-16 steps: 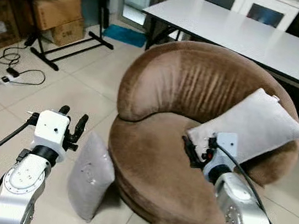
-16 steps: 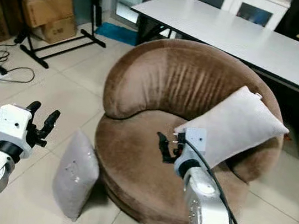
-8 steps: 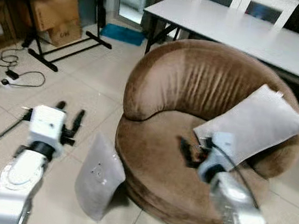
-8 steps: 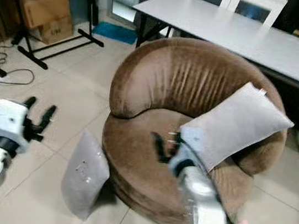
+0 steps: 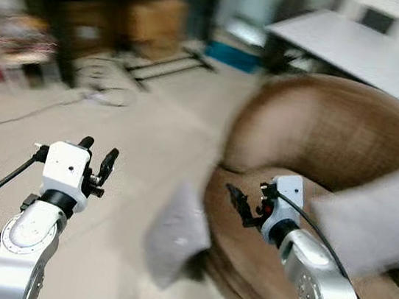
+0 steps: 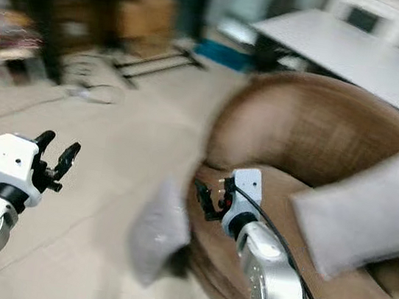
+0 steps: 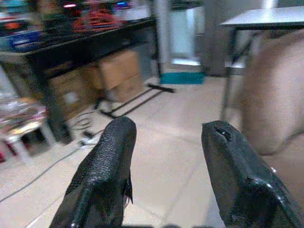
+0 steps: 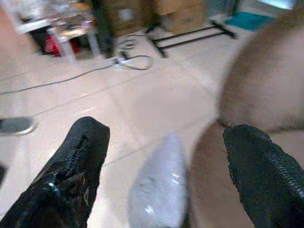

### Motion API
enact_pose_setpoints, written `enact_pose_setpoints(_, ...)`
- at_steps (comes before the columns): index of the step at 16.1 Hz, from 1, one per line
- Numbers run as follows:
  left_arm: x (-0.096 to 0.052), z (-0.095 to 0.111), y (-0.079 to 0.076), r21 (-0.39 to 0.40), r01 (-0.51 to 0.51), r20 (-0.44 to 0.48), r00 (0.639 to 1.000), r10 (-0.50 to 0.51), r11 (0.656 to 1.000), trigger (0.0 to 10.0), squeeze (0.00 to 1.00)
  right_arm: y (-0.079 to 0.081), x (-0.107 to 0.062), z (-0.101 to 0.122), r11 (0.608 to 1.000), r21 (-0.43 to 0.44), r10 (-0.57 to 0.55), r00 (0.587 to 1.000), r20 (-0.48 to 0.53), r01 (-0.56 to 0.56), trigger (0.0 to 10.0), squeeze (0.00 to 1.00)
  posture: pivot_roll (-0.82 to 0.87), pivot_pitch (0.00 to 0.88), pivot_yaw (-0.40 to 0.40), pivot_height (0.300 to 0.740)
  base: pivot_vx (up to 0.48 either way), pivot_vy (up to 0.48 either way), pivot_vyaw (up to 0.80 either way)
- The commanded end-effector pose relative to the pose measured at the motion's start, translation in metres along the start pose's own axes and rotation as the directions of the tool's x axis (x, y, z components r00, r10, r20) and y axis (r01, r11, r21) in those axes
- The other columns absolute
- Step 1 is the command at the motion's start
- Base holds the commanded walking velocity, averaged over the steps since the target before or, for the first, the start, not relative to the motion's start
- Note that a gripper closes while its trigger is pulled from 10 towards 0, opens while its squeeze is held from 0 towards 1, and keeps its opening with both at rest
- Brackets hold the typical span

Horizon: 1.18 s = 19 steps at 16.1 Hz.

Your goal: Move the pillow to the sofa from floor

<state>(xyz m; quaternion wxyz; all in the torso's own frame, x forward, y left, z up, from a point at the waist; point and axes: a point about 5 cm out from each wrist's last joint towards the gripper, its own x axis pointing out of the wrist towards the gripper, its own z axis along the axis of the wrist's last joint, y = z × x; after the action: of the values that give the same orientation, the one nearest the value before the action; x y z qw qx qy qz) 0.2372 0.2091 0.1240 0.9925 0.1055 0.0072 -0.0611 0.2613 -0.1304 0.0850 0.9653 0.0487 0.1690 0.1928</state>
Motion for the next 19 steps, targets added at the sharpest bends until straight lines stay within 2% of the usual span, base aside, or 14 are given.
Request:
enact_pose_setpoints(1,0.000,0.003,0.001,0.004,0.011,0.005,1.000,-0.011,1.000,10.0,0.00,0.004,-0.001,0.003,1.000,0.001,0.025,1.000,0.012,-0.025,10.0,0.00,0.03,0.000,-0.031,0.740,0.326,0.000,0.80)
enact_pose_setpoints(5,0.000,0.002,0.000,0.025,0.036,-0.003,0.999,-0.036,0.999,10.0,0.00,0.005,-0.001,0.002,1.000,-0.009,0.027,1.000,0.008,-0.027,10.0,0.00,0.03,0.000,-0.024,0.740,0.326,0.000,0.80)
enact_pose_setpoints(8,0.001,0.001,0.001,0.039,0.043,-0.006,0.999,-0.043,0.998,10.0,0.00,-0.013,-0.002,-0.001,0.991,0.001,-0.132,0.991,0.020,0.132,10.0,0.00,0.02,0.000,-0.018,0.740,0.311,0.000,0.00)
enact_pose_setpoints(12,0.002,0.000,-0.002,0.059,0.056,-0.008,0.998,-0.055,0.997,10.0,0.00,-0.030,-0.010,-0.001,0.966,0.041,-0.258,0.964,0.059,0.256,10.0,0.00,0.01,0.000,-0.011,0.740,0.063,0.000,0.00)
enact_pose_setpoints(19,0.005,0.001,-0.001,0.064,0.025,0.011,1.000,-0.026,0.998,10.0,0.00,-0.028,-0.010,-0.002,0.962,0.062,-0.273,0.958,0.092,0.268,10.0,0.00,0.01,0.000,-0.018,0.675,0.000,0.000,0.00)
